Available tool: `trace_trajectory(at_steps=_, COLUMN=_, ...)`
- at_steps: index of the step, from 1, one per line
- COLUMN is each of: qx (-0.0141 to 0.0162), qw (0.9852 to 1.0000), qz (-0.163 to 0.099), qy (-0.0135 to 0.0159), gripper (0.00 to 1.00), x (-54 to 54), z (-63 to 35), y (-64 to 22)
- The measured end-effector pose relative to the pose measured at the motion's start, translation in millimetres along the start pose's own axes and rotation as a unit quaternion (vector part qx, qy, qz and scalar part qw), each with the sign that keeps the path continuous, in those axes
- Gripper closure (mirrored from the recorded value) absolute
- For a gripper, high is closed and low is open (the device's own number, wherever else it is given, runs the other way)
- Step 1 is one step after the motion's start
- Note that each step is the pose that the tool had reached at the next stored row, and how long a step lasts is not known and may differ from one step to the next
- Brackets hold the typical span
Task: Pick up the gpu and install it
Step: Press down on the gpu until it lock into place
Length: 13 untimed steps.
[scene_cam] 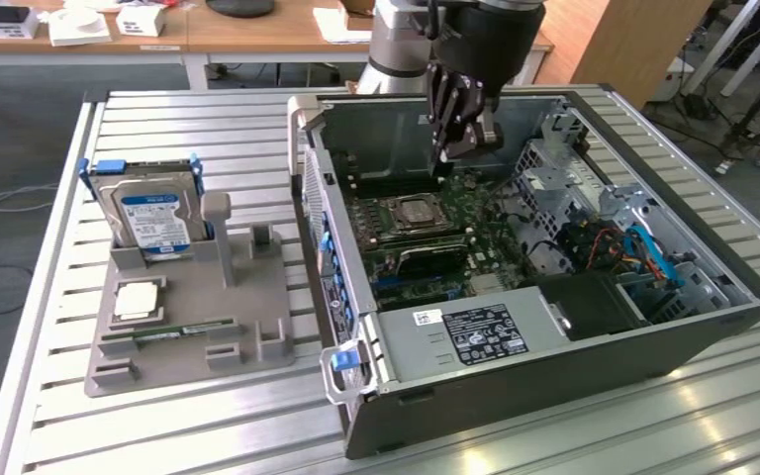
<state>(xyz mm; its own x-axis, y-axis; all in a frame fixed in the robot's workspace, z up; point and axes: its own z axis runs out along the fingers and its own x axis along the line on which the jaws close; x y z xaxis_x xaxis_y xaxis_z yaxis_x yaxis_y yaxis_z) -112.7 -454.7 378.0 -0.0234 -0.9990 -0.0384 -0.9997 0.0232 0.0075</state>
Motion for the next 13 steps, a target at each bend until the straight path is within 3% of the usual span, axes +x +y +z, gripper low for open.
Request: trace_trajectory(at_steps=13, qx=0.0000, qw=1.0000, qz=0.000, qy=0.0000, gripper=0.89, x=0.1, z=0.8, y=-0.1)
